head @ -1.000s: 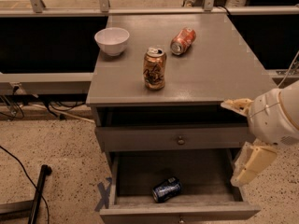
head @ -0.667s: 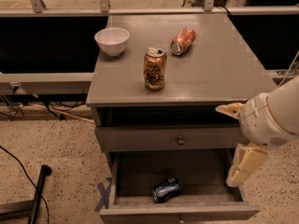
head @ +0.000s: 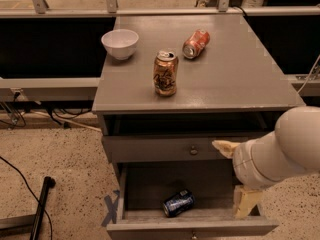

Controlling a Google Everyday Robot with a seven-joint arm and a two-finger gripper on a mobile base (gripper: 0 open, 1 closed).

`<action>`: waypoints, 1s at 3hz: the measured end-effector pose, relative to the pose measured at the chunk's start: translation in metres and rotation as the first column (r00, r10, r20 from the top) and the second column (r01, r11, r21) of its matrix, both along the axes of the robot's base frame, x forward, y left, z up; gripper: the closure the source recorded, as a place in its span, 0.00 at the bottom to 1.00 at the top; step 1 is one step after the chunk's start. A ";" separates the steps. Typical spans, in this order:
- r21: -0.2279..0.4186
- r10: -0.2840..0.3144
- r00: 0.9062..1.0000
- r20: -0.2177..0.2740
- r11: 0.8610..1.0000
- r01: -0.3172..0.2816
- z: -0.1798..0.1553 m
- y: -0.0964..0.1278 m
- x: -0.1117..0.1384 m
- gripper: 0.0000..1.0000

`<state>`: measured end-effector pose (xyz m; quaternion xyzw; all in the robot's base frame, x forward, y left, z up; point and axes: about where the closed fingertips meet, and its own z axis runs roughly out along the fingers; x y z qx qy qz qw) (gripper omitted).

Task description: Pick pepsi can from middle drawer and place on counter

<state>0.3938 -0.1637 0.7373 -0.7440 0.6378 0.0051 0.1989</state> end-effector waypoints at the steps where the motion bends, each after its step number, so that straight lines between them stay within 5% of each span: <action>1: 0.002 -0.003 1.000 0.012 1.000 0.003 0.001 0.001 0.002 0.00; 3: -0.051 0.076 0.997 -0.014 0.996 -0.076 -0.080 0.020 0.026 0.00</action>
Offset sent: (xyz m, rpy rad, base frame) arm 0.0415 0.0232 -0.0847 -0.1753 0.0185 0.0864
